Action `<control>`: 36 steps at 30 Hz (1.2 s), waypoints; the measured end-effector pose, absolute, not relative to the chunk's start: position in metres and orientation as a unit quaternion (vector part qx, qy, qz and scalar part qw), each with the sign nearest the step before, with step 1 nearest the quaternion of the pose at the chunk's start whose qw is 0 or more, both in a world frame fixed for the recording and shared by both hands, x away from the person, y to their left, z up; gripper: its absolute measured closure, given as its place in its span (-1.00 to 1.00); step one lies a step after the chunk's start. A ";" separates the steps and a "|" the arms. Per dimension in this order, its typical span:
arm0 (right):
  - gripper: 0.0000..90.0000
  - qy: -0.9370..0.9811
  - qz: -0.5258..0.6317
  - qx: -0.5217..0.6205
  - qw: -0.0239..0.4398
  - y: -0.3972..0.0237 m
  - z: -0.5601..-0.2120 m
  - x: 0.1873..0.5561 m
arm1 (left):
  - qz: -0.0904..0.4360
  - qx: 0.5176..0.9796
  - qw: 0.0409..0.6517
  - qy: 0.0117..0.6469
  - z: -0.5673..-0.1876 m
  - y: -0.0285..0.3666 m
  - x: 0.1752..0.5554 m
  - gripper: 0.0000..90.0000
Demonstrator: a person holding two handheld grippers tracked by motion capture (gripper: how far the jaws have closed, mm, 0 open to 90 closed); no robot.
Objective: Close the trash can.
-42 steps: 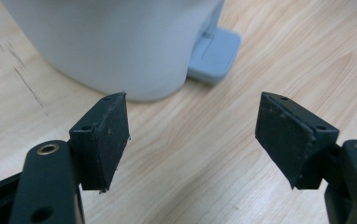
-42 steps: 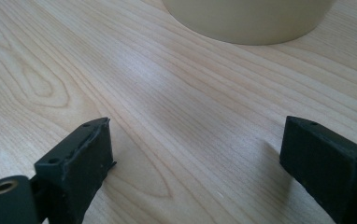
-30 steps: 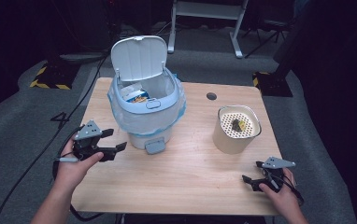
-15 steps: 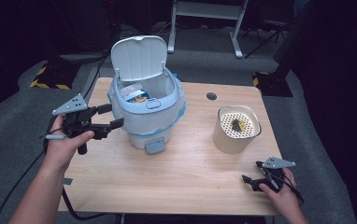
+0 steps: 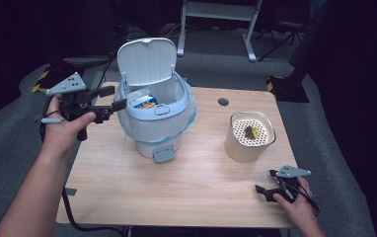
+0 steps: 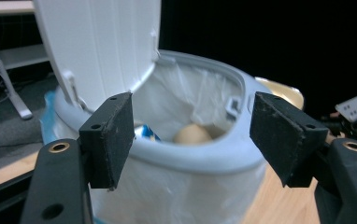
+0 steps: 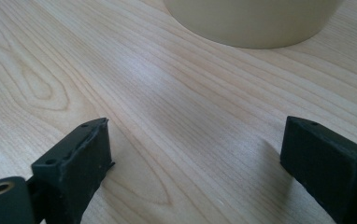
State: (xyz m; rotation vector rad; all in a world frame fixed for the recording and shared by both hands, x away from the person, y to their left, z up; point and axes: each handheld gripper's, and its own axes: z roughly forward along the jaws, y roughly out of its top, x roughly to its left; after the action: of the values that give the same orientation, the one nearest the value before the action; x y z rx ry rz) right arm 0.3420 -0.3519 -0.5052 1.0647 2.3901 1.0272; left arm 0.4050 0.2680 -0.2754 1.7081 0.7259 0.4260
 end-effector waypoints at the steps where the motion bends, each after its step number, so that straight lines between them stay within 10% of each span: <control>1: -0.80 0.839 0.360 0.374 0.165 -0.352 -0.505 0.342 | 0.183 0.729 0.582 0.312 -0.272 0.268 0.407 -0.31; 36: -0.80 0.839 0.361 0.374 0.164 -0.352 -0.505 0.342 | 0.200 0.697 0.597 0.343 -0.242 0.259 0.484 -0.22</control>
State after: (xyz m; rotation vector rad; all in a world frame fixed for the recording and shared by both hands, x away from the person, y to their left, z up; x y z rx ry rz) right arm 0.3422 -0.3519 -0.5052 1.0660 2.3912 1.0286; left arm 0.4838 0.2587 -0.2415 1.6184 0.7969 0.4632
